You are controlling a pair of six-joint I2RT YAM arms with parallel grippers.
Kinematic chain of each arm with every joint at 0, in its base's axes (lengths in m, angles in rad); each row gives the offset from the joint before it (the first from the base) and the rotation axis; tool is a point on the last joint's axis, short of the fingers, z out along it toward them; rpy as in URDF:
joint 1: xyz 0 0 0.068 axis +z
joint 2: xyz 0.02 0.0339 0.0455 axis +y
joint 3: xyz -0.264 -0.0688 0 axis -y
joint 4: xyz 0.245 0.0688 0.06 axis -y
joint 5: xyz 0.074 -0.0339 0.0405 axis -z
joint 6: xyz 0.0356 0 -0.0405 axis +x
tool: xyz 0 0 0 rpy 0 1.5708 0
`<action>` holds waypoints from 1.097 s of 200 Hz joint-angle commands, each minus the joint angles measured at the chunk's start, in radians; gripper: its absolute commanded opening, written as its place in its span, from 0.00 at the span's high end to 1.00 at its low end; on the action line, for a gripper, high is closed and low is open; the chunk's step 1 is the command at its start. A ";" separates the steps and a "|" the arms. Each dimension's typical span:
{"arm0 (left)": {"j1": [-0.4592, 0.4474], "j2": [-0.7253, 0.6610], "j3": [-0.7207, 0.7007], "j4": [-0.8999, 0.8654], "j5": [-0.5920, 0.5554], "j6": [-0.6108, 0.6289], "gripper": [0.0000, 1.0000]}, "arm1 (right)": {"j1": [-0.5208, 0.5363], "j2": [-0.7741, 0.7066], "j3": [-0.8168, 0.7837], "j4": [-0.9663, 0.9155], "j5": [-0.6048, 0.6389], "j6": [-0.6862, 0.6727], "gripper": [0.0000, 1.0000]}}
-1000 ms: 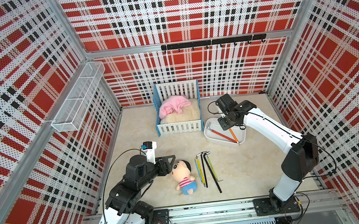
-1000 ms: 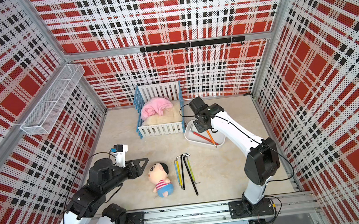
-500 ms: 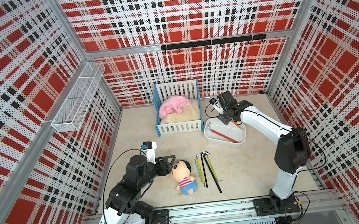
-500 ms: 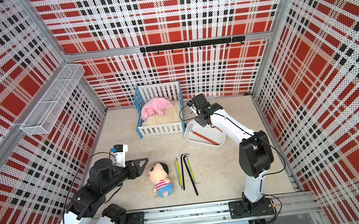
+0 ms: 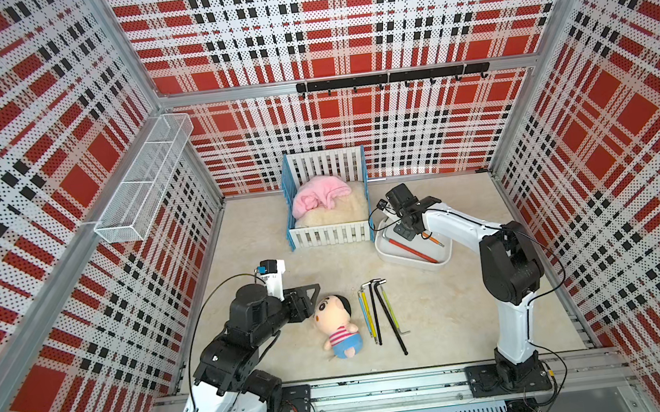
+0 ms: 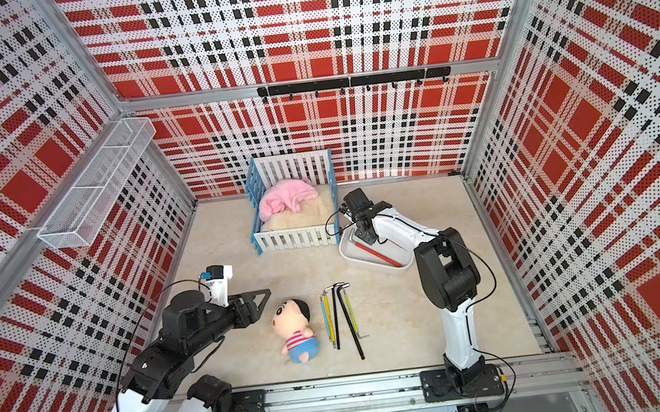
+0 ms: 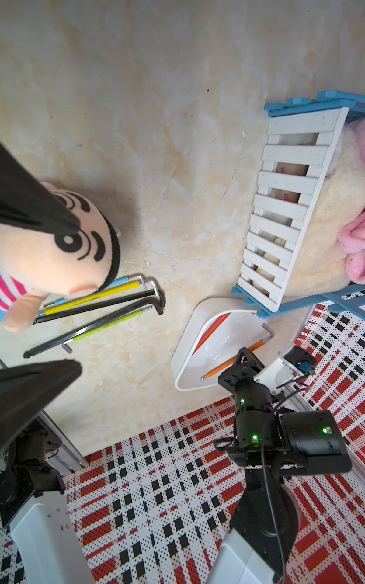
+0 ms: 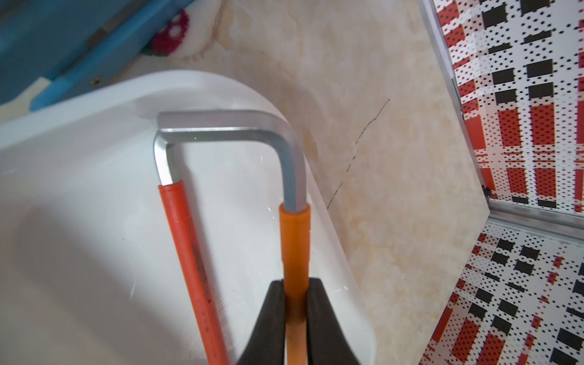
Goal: Put the hex key on the desktop into the storage box
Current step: Place the Allen key in the storage box.
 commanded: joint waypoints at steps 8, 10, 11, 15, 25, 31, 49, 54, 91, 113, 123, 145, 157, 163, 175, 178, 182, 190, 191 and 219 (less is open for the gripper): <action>0.024 0.009 0.013 0.016 0.032 0.026 0.32 | 0.019 0.037 -0.015 0.058 0.031 -0.019 1.00; 0.025 0.009 0.013 0.016 0.033 0.027 0.32 | 0.020 0.038 -0.016 0.060 0.033 -0.019 1.00; 0.025 0.010 0.013 0.016 0.033 0.027 0.32 | 0.020 0.039 -0.017 0.060 0.032 -0.021 1.00; 0.027 0.010 0.012 0.016 0.035 0.028 0.32 | 0.020 0.041 -0.020 0.062 0.034 -0.024 1.00; 0.030 0.011 0.011 0.016 0.038 0.029 0.32 | 0.019 0.049 -0.027 0.064 0.041 -0.033 1.00; 0.031 0.009 0.011 0.016 0.038 0.029 0.32 | 0.020 0.054 -0.029 0.064 0.042 -0.035 1.00; 0.032 0.009 0.011 0.016 0.038 0.029 0.32 | 0.019 0.062 -0.035 0.061 0.035 -0.027 1.00; 0.033 0.009 0.011 0.015 0.038 0.029 0.32 | 0.020 0.066 -0.034 0.059 0.034 -0.024 1.00; 0.033 0.012 0.011 0.017 0.041 0.031 0.32 | 0.018 0.093 -0.042 0.050 0.006 -0.012 1.00; 0.034 0.014 0.011 0.017 0.041 0.031 0.32 | 0.019 0.113 -0.038 0.040 0.002 0.004 1.00; 0.034 0.012 0.011 0.016 0.041 0.031 0.32 | 0.018 0.122 -0.035 0.034 0.004 0.013 1.00; 0.034 0.012 0.011 0.017 0.040 0.031 0.32 | 0.019 0.127 -0.049 0.030 -0.006 0.023 1.00; 0.033 0.012 0.013 0.016 0.041 0.030 0.32 | 0.016 0.126 -0.054 0.033 -0.017 0.028 0.99; 0.034 0.012 0.013 0.015 0.041 0.031 0.32 | 0.016 0.124 -0.052 0.030 -0.026 0.036 0.96; 0.034 0.012 0.013 0.016 0.041 0.033 0.32 | 0.014 0.121 -0.045 0.028 -0.025 0.045 0.90; 0.032 0.012 0.013 0.017 0.041 0.033 0.32 | 0.015 0.120 -0.043 0.026 -0.026 0.048 0.89; 0.034 0.012 0.013 0.016 0.042 0.032 0.32 | 0.014 0.119 -0.041 0.025 -0.027 0.052 0.87; 0.033 0.011 0.013 0.016 0.042 0.032 0.32 | 0.014 0.117 -0.032 0.024 -0.028 0.060 0.82; 0.034 0.012 0.013 0.017 0.042 0.032 0.32 | 0.015 0.116 -0.031 0.024 -0.028 0.062 0.82; 0.034 0.007 0.011 0.016 0.040 0.031 0.32 | 0.015 0.094 0.009 0.013 -0.041 0.093 0.71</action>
